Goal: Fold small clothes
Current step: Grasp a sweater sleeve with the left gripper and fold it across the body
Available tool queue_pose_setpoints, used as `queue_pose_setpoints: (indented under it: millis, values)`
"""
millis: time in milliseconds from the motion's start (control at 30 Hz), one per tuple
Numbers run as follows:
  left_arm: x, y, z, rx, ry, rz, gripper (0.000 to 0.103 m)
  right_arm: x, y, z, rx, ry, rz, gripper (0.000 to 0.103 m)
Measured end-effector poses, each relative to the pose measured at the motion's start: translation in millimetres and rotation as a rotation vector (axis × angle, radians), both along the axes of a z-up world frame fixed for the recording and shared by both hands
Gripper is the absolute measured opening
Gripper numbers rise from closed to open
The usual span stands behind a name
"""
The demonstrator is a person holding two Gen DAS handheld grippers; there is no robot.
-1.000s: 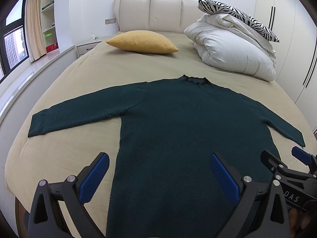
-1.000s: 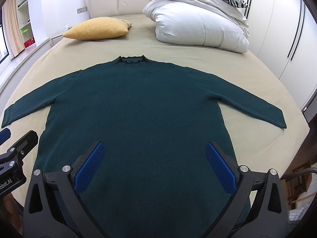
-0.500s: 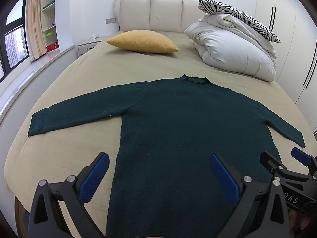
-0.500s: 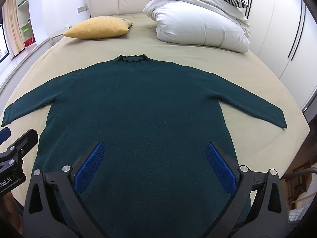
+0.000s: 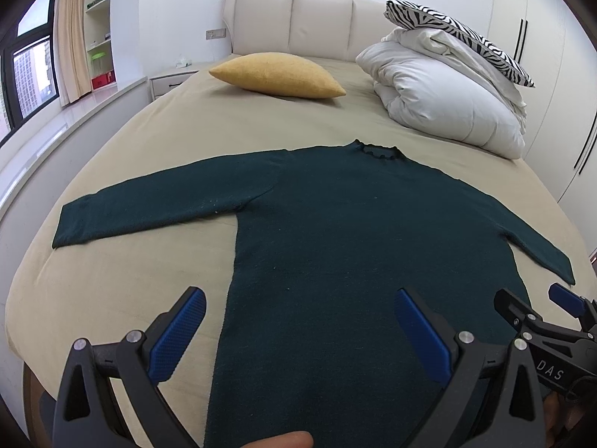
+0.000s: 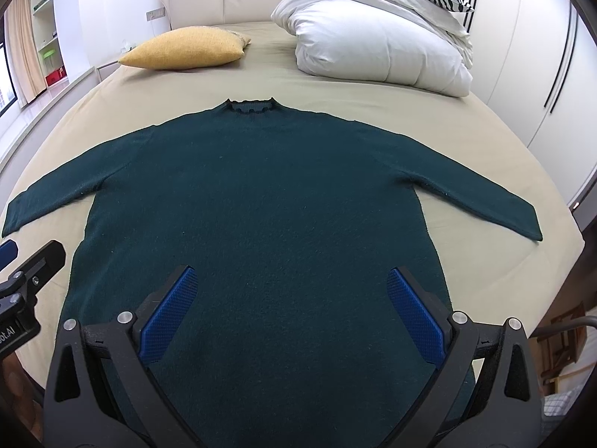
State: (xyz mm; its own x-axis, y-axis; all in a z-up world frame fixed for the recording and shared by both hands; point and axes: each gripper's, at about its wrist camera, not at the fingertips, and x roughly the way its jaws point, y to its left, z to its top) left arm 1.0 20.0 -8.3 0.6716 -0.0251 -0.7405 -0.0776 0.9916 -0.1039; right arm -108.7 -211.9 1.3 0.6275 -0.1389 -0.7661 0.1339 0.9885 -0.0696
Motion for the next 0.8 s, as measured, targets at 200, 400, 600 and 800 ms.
queue_pose_setpoints:
  millis: [200,400,600,800]
  values:
    - [-9,42,0,-0.119,-0.05,0.037,0.103,4,-10,1,0.055,-0.024,0.002,0.103]
    - [-9,127,-14,-0.397,-0.048,0.09,0.103,13,-27,9,0.202,-0.084,0.01,0.103]
    - [-9,194,-34,-0.419,-0.002,0.302,0.103,35,-28,11,0.311,-0.091,0.062,0.103]
    - [1,270,-61,-0.539,0.012,0.465,0.101,62,-18,7,0.413,-0.067,0.132,0.095]
